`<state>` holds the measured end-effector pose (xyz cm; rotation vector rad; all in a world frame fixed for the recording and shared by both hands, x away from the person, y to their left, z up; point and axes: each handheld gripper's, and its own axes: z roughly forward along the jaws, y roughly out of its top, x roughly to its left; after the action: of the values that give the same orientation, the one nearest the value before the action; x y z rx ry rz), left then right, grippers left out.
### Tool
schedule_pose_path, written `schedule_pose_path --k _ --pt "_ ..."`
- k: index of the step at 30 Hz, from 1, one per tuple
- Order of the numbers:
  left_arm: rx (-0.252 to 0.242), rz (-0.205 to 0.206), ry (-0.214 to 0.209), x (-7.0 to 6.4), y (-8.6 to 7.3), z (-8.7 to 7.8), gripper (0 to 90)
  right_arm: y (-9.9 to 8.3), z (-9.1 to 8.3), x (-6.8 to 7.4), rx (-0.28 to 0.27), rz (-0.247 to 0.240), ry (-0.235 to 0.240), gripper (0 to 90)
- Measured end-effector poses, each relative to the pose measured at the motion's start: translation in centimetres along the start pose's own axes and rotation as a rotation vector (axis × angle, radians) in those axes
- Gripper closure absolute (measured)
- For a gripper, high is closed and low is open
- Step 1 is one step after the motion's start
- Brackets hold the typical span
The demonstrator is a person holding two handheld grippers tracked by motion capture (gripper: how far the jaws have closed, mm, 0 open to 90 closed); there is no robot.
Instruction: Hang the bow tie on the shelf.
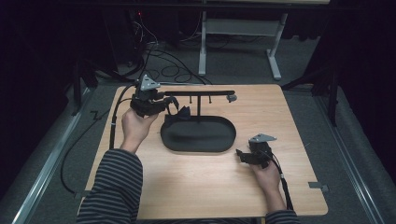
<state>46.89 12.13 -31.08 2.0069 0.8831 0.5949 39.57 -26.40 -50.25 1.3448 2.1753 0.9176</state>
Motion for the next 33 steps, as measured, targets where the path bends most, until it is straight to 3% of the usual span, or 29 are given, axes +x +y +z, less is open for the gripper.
schedule_pose_path --k 18,33 --pt "-0.024 -0.023 -0.004 0.1 -1.3 -1.6 60.0 0.0 0.0 0.0 0.0 0.0 -0.002 33.0" --pt "-0.027 -0.014 -0.016 -0.7 -2.0 -2.1 59.2 0.0 0.0 0.0 0.0 0.0 -0.003 33.0"
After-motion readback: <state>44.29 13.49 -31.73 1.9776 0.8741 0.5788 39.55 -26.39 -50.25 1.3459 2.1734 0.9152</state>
